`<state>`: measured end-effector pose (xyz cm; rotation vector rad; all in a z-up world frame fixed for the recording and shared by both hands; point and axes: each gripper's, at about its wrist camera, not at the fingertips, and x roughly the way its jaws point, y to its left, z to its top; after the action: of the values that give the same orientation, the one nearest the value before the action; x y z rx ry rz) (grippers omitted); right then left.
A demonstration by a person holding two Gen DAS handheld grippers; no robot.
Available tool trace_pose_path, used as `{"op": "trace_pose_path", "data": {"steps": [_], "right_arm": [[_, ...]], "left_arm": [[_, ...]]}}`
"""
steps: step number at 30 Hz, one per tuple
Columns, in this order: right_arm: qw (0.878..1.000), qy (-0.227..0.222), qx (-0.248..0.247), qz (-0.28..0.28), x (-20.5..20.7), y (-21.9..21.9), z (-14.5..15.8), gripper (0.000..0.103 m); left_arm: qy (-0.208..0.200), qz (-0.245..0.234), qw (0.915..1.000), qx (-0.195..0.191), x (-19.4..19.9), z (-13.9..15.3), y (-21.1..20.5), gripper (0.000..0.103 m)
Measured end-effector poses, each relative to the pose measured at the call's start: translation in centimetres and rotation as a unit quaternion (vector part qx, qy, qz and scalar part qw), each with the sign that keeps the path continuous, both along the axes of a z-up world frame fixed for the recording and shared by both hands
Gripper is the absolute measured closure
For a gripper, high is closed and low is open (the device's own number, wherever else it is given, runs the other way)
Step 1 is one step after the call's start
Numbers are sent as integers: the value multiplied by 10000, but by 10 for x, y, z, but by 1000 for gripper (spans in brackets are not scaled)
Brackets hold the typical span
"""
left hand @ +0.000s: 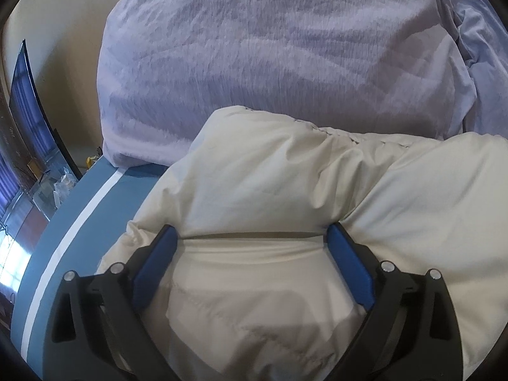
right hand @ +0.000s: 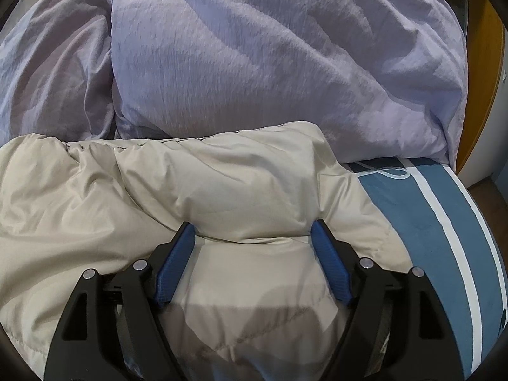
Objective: Fold large clothes
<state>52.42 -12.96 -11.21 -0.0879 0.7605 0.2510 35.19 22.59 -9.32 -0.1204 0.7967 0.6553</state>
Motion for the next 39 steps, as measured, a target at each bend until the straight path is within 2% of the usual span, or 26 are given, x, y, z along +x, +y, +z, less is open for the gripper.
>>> {"op": "trace_pose_path", "data": {"steps": [9, 12, 15, 19, 22, 25, 28, 30, 35, 39], "right_arm": [[10000, -1, -65, -19, 1, 0, 0, 26], [9999, -44, -143, -43, -5, 2, 8, 26], [9997, -95, 182, 102, -19, 3, 21, 26], [9966, 14, 696, 447, -34, 16, 38, 26], [9941, 16, 797, 738, -46, 34, 46, 26], [9927, 38, 736, 958, -54, 51, 44, 26], [9930, 112, 554, 1035, -55, 63, 34, 26], [9940, 144, 372, 1021, -53, 71, 24, 24], [9948, 221, 161, 986, -46, 79, 14, 23], [9952, 214, 47, 959, -42, 86, 8, 22]], "left_arm": [[-3, -2, 10000, -42, 0, -1, 1, 8], [93, -30, 9999, -42, 0, 8, -3, 9], [-131, -180, 9996, -149, -6, 25, -15, 11], [-452, -652, 9966, -244, -6, 54, -58, 11], [-487, -1002, 9933, -312, 1, 62, -91, 10], [-377, -1168, 9918, -364, 14, 57, -113, 10], [-203, -1079, 9938, -168, 25, 43, -125, 10], [-111, -1020, 9946, -130, 30, 32, -125, 8], [-51, -921, 9950, -371, 41, 15, -112, 6], [-46, -877, 9957, -298, 49, 9, -111, 6]]}}
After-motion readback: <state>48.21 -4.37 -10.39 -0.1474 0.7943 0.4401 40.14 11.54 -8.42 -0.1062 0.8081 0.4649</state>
